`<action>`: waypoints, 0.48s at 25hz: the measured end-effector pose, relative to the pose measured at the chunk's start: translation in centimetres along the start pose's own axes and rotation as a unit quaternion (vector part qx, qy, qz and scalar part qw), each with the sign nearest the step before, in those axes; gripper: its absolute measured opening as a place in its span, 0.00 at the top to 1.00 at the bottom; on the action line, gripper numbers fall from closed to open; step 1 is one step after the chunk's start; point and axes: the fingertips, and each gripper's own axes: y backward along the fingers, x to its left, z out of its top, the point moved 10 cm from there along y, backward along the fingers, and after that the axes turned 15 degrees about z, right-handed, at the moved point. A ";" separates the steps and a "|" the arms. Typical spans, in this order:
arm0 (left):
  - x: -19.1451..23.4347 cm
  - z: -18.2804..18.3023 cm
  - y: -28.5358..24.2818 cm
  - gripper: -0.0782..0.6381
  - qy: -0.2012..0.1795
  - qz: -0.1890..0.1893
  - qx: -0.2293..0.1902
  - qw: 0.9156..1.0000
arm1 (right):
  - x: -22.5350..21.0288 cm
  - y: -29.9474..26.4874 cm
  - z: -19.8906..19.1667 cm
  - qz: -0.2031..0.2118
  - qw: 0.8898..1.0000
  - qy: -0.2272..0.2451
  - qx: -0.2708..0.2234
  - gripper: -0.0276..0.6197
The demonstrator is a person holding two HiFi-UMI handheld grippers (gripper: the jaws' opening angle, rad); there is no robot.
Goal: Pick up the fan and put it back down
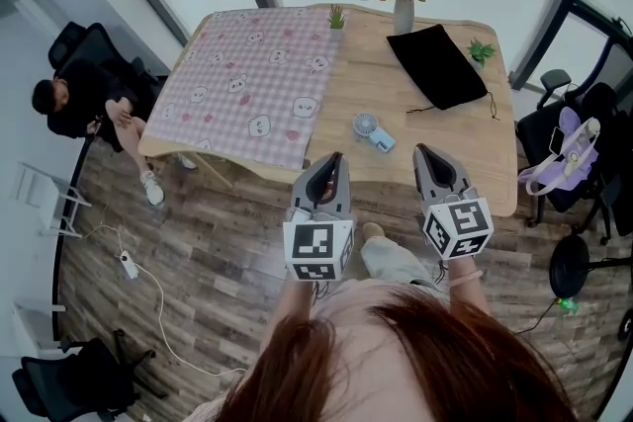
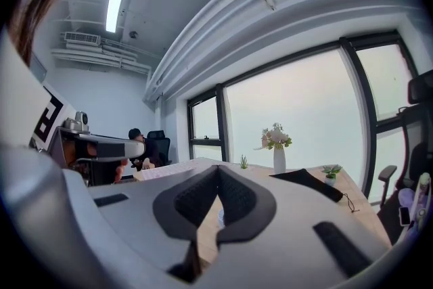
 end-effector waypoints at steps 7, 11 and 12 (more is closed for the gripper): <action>-0.5 0.3 -0.1 0.87 -0.003 -0.006 -0.004 1.000 | 0.1 0.5 0.4 0.002 1.000 0.004 0.002 0.96; -0.7 0.4 -0.1 0.87 -0.004 -0.008 -0.006 1.000 | 0.0 0.6 0.5 0.003 1.000 0.006 0.001 0.96; -0.7 0.3 -0.2 0.87 -0.004 -0.009 -0.005 1.000 | 0.0 0.6 0.5 0.004 1.000 0.006 0.001 0.96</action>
